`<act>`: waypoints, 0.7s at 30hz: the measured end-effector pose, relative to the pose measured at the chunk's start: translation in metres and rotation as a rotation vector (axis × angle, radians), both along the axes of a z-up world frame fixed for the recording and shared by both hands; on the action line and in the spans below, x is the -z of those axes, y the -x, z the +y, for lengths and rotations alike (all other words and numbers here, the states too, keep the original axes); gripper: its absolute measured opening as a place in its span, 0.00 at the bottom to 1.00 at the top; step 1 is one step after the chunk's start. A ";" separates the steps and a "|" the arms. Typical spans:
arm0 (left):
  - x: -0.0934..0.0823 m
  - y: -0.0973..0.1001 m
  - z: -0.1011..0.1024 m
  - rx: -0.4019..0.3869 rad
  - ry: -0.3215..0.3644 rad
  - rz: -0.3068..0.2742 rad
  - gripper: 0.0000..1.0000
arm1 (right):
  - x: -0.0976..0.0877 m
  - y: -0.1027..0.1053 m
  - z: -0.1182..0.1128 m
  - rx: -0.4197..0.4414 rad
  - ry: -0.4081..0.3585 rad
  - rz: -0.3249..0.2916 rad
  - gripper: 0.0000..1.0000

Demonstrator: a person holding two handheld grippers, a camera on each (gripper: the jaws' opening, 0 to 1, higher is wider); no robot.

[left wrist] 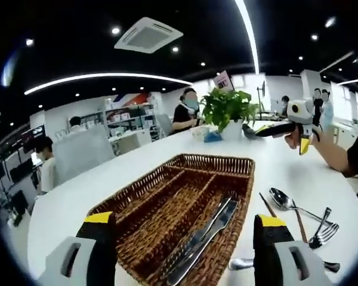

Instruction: Arrange the knives, forks, and spoons in their matching storage slots by inserting each utensil handle-first until every utensil is classified and aligned in the correct compartment

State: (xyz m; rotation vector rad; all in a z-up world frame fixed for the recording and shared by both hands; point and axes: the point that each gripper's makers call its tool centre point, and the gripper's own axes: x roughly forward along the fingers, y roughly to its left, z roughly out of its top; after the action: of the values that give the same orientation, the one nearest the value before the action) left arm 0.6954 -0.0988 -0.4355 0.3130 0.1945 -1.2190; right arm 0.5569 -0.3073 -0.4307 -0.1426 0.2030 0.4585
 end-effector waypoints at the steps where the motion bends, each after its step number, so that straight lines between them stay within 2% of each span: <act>1: -0.003 0.003 0.002 -0.006 0.007 0.012 1.00 | 0.000 0.000 0.000 -0.001 0.001 0.000 0.99; 5: -0.017 0.018 0.011 -0.033 0.036 0.000 1.00 | 0.000 0.000 0.003 -0.006 0.004 -0.005 0.99; 8: -0.024 0.028 0.019 -0.057 0.037 -0.055 1.00 | 0.000 0.000 0.004 -0.008 0.006 -0.007 0.99; 11: -0.027 0.038 0.026 -0.064 0.047 -0.049 1.00 | -0.001 0.000 0.005 -0.009 0.007 -0.010 0.99; 13: -0.034 0.045 0.029 -0.069 0.085 -0.064 1.00 | -0.001 0.000 0.006 -0.012 0.009 -0.011 0.99; 15: -0.033 0.055 0.028 -0.056 0.090 -0.027 1.00 | 0.002 0.003 0.011 -0.031 0.017 0.003 0.99; 16: -0.033 0.057 0.030 -0.056 0.088 -0.042 1.00 | 0.002 0.003 0.011 -0.030 0.020 0.003 0.99; 17: -0.033 0.058 0.034 -0.062 0.066 -0.081 1.00 | 0.002 0.003 0.010 -0.026 0.026 -0.001 0.99; 21: -0.034 0.061 0.050 -0.073 0.085 -0.068 1.00 | -0.004 0.004 0.008 -0.021 0.018 -0.014 0.99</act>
State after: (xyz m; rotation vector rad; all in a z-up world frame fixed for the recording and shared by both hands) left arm 0.6346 -0.0491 -0.4016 0.2707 0.0947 -1.1392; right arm 0.5534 -0.2997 -0.4267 -0.1656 0.1921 0.4763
